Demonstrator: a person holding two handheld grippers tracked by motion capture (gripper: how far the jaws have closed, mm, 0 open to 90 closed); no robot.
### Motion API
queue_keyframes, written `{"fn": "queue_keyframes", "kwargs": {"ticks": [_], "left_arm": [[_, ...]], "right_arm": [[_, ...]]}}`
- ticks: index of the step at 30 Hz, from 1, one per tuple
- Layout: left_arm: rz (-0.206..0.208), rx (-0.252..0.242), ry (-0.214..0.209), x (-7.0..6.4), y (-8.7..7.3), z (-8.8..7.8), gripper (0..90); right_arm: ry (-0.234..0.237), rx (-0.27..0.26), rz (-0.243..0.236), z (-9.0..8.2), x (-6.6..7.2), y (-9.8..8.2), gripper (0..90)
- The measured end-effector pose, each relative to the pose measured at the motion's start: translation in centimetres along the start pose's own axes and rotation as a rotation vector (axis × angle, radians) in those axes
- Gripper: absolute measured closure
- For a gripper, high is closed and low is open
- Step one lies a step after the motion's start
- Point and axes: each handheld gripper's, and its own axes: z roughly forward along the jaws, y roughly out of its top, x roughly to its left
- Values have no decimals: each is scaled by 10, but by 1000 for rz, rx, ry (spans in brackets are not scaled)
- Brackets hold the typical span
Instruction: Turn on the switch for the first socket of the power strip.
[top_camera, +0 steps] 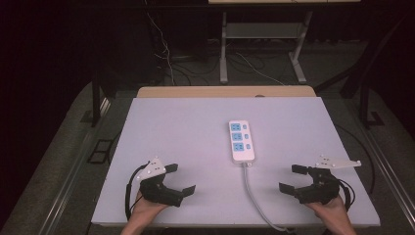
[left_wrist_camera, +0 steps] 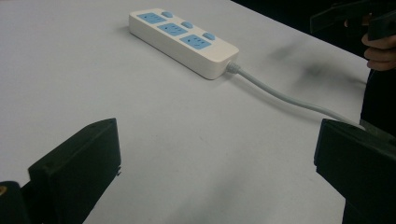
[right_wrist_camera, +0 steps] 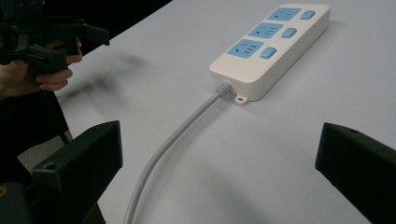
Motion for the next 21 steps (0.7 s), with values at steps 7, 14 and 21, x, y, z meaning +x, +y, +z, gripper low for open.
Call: {"fn": "queue_keyframes", "kwargs": {"ticks": [7, 14, 21], "left_arm": [[0, 1, -3, 0, 0, 0, 0], [1, -7, 4, 1, 0, -2, 0], [-4, -4, -3, 1, -1, -3, 6]], "right_arm": [[1, 1, 0, 0, 0, 0, 3], [4, 4, -2, 0, 0, 1, 3], [7, 8, -5, -1, 0, 1, 3]]}}
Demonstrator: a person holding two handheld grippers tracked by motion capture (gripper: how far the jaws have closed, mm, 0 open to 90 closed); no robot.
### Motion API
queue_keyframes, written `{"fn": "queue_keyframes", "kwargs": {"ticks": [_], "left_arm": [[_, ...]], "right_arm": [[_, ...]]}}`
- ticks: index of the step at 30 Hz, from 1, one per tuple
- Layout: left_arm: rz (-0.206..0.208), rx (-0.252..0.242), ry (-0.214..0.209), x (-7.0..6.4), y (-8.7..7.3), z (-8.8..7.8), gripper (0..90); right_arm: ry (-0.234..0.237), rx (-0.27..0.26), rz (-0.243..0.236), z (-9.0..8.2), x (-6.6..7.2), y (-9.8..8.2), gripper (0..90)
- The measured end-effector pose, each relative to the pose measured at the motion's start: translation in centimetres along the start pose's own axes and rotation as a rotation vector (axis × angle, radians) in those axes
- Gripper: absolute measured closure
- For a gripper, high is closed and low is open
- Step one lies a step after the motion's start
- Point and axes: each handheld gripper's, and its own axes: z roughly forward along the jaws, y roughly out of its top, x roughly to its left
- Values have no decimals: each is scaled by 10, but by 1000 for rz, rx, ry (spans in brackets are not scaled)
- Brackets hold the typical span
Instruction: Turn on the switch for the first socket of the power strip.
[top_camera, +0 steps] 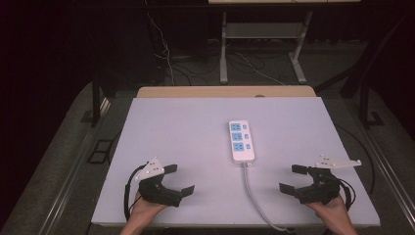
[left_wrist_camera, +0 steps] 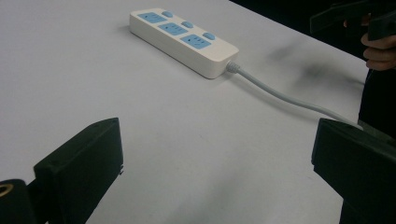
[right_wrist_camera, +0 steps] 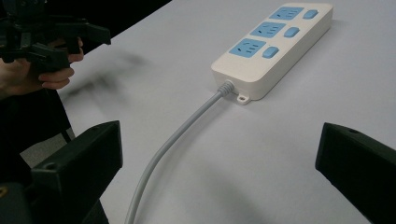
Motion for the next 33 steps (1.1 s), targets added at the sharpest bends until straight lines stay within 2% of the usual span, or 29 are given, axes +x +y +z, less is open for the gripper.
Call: {"fn": "queue_keyframes", "kwargs": {"ticks": [18, 33], "left_arm": [[2, 3, -15, -1, -1, -1, 6], [0, 1, -15, -2, -1, -2, 6]], "right_arm": [[6, 43, -18, 0, 3, 11, 3], [23, 92, -20, 2, -4, 27, 3]]}}
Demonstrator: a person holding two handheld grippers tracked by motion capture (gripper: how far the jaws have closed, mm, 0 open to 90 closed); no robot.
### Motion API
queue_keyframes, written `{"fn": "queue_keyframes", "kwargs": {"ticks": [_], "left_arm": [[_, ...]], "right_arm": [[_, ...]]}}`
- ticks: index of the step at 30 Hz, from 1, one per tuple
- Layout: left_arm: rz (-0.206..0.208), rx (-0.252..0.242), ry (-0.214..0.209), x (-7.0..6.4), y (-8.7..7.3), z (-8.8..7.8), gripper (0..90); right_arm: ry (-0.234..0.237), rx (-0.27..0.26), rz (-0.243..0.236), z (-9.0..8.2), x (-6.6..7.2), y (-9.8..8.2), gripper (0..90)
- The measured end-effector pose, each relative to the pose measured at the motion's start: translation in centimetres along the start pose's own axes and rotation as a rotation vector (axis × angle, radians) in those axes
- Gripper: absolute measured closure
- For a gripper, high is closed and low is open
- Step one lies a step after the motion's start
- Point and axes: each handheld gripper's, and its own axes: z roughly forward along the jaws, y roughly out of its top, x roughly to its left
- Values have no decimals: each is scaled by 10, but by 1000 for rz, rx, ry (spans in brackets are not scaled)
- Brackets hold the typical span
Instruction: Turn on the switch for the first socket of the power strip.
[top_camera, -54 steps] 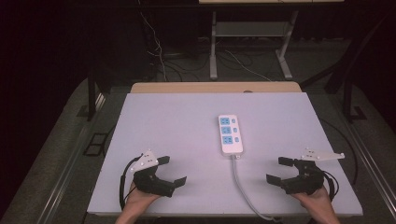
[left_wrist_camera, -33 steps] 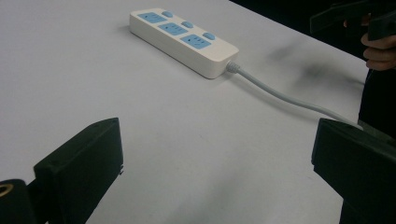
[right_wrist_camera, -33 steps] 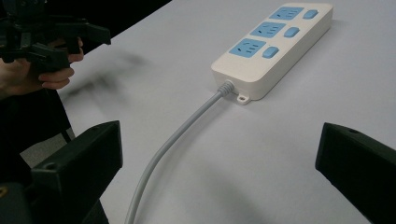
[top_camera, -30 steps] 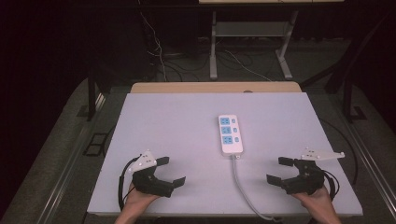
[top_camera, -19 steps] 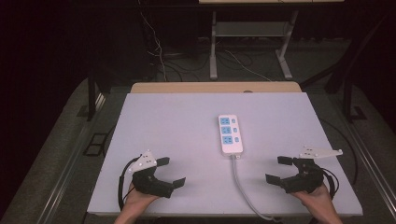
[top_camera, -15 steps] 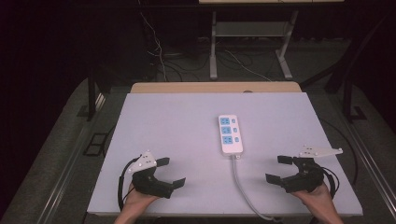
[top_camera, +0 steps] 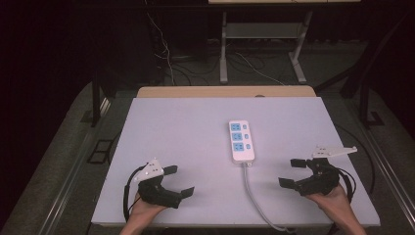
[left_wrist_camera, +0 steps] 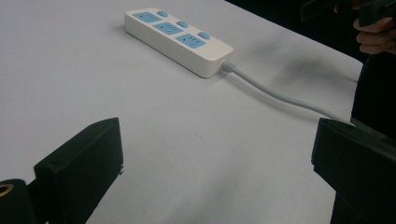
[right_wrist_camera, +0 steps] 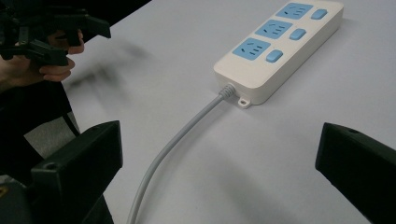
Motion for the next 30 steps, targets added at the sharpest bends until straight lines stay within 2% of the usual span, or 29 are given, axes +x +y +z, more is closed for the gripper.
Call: {"fn": "queue_keyframes", "kwargs": {"ticks": [20, 30], "left_arm": [[-12, -5, -9, 2, -1, -1, 5], [-27, -21, -16, 3, 0, -2, 3]], "right_arm": [[11, 112, -58, 13, 1, 31, 3], [22, 139, -75, 20, 2, 45, 3]]}}
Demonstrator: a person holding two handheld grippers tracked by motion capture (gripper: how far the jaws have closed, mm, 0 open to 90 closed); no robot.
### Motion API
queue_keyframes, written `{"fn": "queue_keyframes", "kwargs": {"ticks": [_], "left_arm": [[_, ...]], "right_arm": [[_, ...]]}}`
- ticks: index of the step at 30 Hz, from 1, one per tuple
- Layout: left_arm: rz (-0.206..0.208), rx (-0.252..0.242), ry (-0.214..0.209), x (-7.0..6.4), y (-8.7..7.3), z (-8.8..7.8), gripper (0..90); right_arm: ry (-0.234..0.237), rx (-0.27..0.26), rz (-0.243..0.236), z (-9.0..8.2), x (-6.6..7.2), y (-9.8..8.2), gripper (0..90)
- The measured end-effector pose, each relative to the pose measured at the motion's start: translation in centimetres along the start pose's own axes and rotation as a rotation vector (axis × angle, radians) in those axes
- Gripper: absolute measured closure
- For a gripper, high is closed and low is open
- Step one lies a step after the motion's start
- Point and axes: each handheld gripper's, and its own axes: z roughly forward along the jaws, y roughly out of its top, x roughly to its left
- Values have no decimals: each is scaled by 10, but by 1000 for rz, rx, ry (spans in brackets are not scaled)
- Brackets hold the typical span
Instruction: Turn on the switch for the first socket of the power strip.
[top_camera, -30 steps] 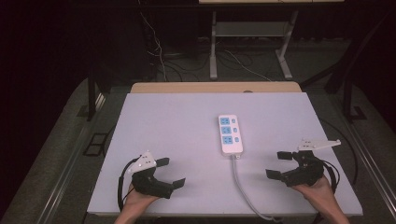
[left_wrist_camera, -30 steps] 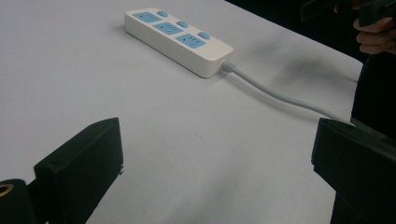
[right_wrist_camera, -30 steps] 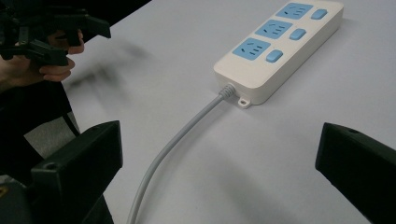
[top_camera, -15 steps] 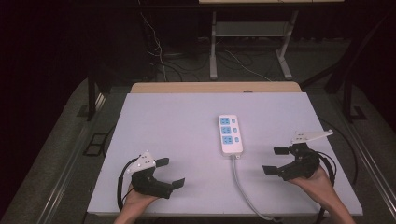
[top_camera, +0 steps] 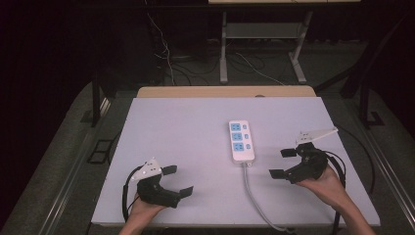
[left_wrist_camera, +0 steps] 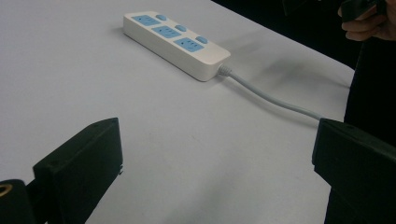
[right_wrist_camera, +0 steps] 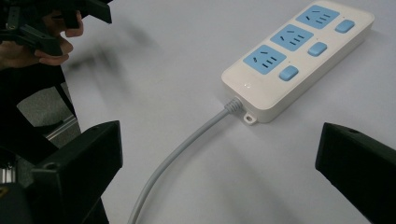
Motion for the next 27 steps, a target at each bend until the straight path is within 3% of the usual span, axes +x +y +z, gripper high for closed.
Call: {"fn": "queue_keyframes", "kwargs": {"ticks": [27], "left_arm": [[6, 5, 0, 0, -1, 0, 2]], "right_arm": [[10, 68, -39, 18, -8, 44, 3]]}}
